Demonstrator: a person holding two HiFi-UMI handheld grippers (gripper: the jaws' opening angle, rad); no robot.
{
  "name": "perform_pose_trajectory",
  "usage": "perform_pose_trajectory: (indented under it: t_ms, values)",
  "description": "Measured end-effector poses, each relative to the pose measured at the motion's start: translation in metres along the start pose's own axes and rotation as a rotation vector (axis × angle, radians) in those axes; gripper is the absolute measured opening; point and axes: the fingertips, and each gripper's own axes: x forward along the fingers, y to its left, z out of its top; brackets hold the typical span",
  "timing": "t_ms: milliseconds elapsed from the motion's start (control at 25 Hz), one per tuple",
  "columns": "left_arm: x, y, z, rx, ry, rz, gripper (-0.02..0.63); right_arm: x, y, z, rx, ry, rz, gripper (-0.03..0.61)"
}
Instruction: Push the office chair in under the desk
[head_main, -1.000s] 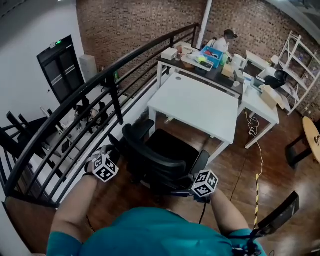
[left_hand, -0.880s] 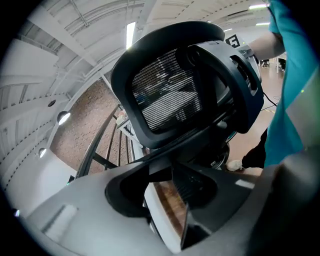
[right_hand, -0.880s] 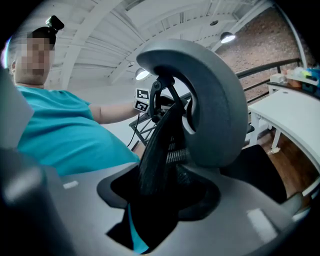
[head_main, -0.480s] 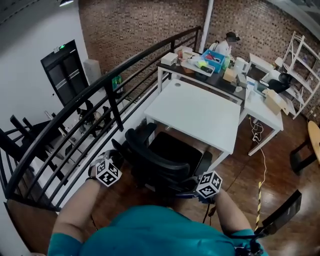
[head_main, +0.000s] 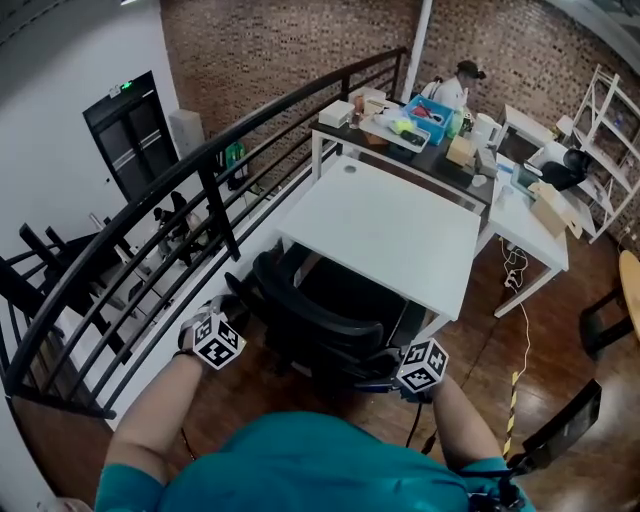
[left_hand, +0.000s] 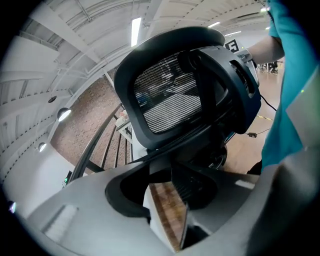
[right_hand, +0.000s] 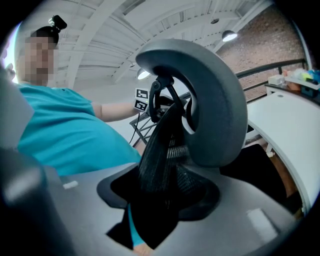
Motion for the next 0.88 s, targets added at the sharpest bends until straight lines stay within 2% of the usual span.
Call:
perform_pose_trajectory:
  t_ms: [280,480,600,880]
  values:
    - [0.040,0.001,0.033,0.014,0.010,-0.022,0.140,-0.040,-0.043,0.000,-0.025,-0.019,-0.062,0.218]
    - [0.075,0.006,0.057,0.033,0.020,-0.039,0.139,-0.071,-0.081,0.000,-0.057,-0.019,-0.138,0.216]
    - [0.095,0.009,0.073,0.046,0.032,-0.052,0.130,-0.089,-0.102,0.000,-0.091,0.005,-0.206,0.206]
    - [0.146,0.014,0.107,0.052,0.049,-0.068,0.138,-0.123,-0.162,-0.004,-0.193,0.065,-0.431,0.196]
